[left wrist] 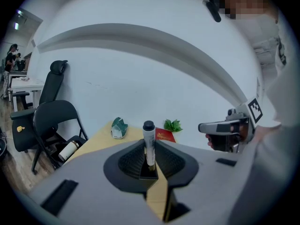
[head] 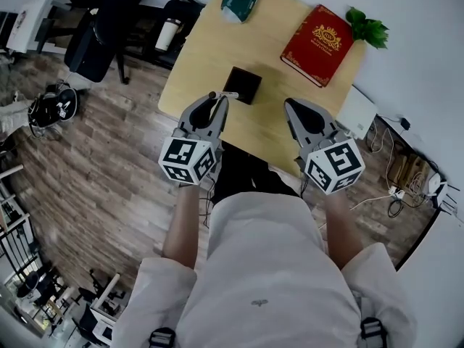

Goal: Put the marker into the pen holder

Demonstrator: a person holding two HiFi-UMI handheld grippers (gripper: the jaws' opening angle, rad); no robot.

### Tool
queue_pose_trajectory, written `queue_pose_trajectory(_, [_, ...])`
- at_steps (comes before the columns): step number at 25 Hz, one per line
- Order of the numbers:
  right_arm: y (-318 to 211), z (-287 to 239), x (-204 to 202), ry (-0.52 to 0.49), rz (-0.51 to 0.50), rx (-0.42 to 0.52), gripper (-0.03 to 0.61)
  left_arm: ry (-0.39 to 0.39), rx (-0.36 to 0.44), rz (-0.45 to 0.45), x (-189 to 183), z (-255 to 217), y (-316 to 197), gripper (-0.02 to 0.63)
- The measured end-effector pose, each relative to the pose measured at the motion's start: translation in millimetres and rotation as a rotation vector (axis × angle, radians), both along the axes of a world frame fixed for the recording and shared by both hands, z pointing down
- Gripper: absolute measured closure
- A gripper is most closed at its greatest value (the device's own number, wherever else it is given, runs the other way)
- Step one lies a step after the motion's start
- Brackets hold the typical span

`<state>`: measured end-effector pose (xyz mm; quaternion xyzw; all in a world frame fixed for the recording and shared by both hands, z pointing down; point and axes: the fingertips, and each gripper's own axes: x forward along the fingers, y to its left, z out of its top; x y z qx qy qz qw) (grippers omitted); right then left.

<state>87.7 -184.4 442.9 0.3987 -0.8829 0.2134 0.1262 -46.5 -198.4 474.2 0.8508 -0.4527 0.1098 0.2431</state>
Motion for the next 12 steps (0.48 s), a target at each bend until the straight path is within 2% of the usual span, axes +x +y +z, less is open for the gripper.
queue_pose_trajectory(12, [2, 14, -5, 0.004, 0.010, -0.037, 0.578, -0.016, -0.053, 0.058, 9, 36, -10, 0.549])
